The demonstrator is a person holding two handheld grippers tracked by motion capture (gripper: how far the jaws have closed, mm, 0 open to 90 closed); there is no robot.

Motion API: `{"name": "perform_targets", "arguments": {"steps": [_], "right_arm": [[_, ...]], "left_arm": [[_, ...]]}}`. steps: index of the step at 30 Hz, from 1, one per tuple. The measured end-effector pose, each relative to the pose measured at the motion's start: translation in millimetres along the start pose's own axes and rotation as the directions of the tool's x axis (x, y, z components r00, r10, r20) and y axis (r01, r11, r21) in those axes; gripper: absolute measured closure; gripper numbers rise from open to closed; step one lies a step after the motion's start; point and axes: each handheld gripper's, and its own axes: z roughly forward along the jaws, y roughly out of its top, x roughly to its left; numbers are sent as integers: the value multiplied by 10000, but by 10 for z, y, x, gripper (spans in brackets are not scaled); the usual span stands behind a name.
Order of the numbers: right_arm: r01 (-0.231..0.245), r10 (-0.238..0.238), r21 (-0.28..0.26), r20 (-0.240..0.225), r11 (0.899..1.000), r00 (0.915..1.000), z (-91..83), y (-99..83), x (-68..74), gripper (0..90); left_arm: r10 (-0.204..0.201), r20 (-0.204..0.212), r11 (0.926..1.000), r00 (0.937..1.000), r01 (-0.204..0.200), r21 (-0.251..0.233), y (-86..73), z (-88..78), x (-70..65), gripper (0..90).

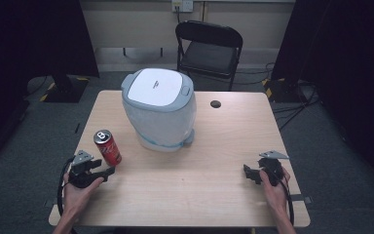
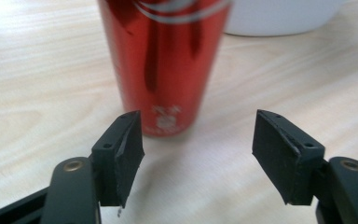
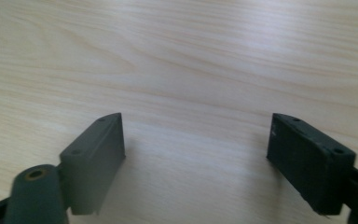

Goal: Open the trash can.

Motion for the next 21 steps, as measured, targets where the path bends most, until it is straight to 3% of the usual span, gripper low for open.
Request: {"name": "perform_targets", "arguments": {"steps": [1, 3, 5, 6, 8, 10, 11, 13, 16, 19, 20, 21], "right_arm": [[359, -363, -197, -212, 9992, 9991, 4, 17, 53, 191], [543, -552, -337, -263, 9980, 9981, 0, 27, 84, 191], [879, -932, -799, -655, 9929, 9935, -23, 97, 167, 191], [904, -970, -891, -736, 9919, 9926, -20, 130, 195, 202], [901, -996, -1022, -923, 9907, 9907, 10, 210, 247, 251], [1085, -1199, -1033, -1111, 9887, 9866, 66, 304, 320, 261], [1085, -1199, -1033, -1111, 9887, 9866, 66, 304, 320, 261], [1500, -1653, -1177, -1337, 9817, 9771, 153, 453, 461, 296], [1659, -1846, -1241, -1586, 9783, 9699, 221, 558, 552, 319], [1883, -2125, -1376, -1898, 9724, 9586, 341, 692, 684, 379], [2021, -2259, -1295, -2084, 9708, 9516, 422, 764, 772, 394], [2021, -2259, -1295, -2084, 9708, 9516, 422, 764, 772, 394]], "left_arm": [[18, 89, 10000, 10000, -18, -1, -14, -19, -22, 338], [174, 57, 9998, 9998, -174, 19, -47, -64, -64, 328], [115, 211, 9999, 9997, -114, -43, -87, -100, -94, 354], [376, 208, 9993, 9991, -375, -33, -96, -116, -161, 366], [387, 351, 9992, 9986, -386, -43, -85, -114, -196, 376], [823, 600, 9966, 9948, -824, -11, -13, -71, -302, 384], [823, 600, 9966, 9948, -824, -11, -13, -71, -302, 385], [863, 816, 9962, 9929, -865, -13, 67, 8, -394, 398], [839, 989, 9965, 9916, -836, -75, 122, 66, -471, 413], [1087, 1108, 9941, 9879, -1082, -104, 224, 161, -606, 433], [1271, 1268, 9919, 9837, -1266, -119, 290, 227, -683, 433], [1271, 1268, 9919, 9837, -1266, -119, 290, 227, -683, 432]]}}
